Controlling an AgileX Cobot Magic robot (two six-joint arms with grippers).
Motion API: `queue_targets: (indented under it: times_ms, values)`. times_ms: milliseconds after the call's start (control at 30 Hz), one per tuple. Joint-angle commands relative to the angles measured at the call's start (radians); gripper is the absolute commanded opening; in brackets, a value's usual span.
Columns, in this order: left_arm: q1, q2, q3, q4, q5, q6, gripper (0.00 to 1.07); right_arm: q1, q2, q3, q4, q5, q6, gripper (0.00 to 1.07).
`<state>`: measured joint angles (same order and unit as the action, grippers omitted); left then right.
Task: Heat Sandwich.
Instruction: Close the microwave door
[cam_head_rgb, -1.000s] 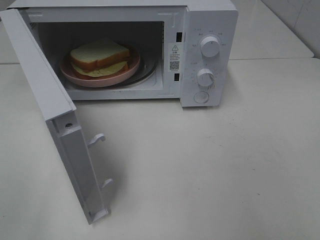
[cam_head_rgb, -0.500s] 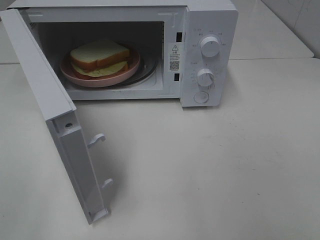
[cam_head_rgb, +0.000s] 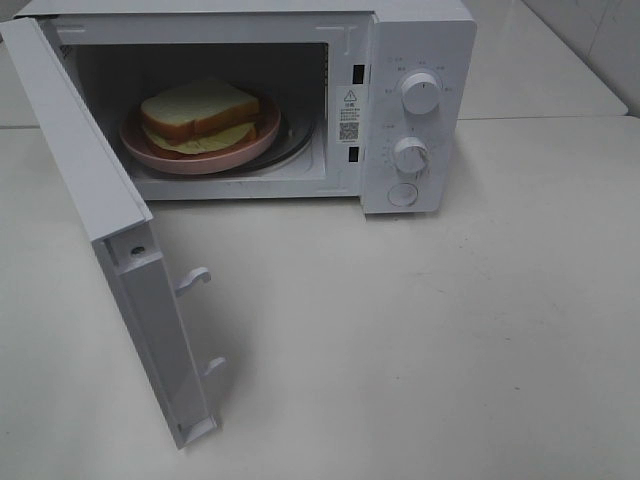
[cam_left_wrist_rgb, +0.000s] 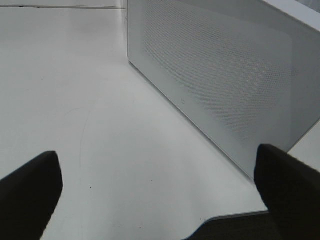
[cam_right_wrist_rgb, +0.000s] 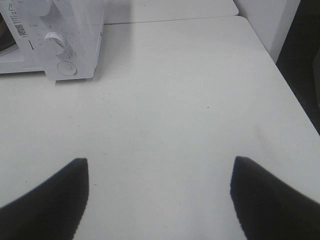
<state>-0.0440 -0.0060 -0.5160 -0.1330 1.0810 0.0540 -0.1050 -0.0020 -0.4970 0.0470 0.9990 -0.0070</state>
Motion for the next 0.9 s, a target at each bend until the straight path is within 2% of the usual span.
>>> queue_targets:
  times_ms: [33,900]
  values:
    - [-0.003,-0.005,0.003,-0.001,-0.013,-0.007,0.99,-0.008,-0.030,0.002,0.000,-0.003,-0.002,0.76]
    - [-0.003,-0.005,0.003,-0.001,-0.013,-0.007,0.99,-0.008,-0.030,0.002,0.000,-0.003,-0.002,0.76]
